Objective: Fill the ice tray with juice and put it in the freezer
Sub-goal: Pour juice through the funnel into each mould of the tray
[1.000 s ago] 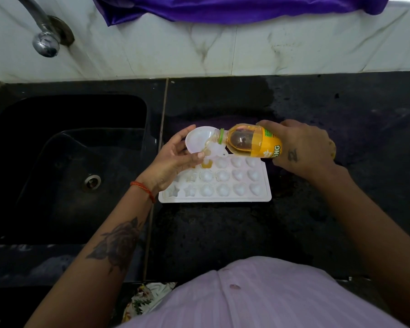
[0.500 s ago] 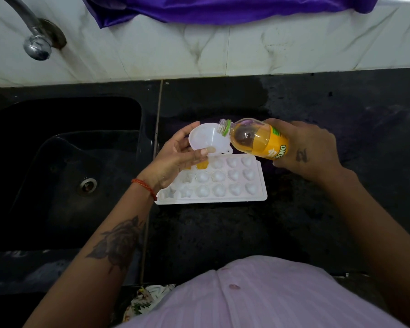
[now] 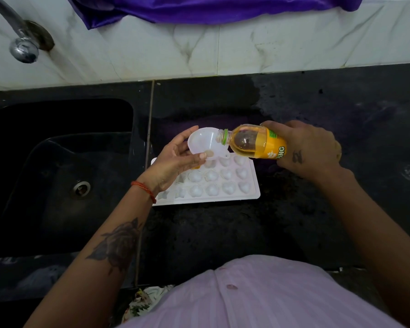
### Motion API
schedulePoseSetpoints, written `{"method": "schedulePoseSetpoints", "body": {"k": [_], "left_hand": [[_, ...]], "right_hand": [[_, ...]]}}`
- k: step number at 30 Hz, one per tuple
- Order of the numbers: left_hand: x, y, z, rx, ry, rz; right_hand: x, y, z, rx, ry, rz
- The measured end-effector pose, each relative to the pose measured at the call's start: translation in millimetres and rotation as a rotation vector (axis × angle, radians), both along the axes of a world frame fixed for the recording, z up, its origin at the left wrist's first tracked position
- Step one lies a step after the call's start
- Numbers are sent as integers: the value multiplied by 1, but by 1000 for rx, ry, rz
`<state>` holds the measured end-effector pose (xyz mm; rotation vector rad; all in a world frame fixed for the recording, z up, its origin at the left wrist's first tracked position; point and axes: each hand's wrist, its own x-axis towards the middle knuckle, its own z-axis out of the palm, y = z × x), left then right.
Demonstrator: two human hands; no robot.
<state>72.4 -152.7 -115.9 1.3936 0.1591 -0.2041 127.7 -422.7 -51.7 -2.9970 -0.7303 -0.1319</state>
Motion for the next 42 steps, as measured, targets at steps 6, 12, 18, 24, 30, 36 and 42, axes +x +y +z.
{"method": "schedulePoseSetpoints", "body": {"k": [6, 12, 18, 24, 30, 36, 42], "left_hand": [[0, -1, -1, -6, 0, -3], [-1, -2, 2, -12, 0, -1], [1, -4, 6, -1, -6, 7], [8, -12, 8, -19, -17, -10], [14, -24, 6, -1, -10, -36], [16, -32, 3, 13, -5, -66], [18, -37, 1, 10, -8, -76]], "right_hand": [[0, 0, -1, -4, -32, 15], [-1, 0, 1, 9, -13, 15], [-3, -3, 2, 78, 45, -20], [-5, -14, -3, 113, 54, -53], [-8, -27, -4, 92, 30, -92], [-11, -34, -1, 48, 16, -96], [-11, -37, 0, -14, -17, -112]]}}
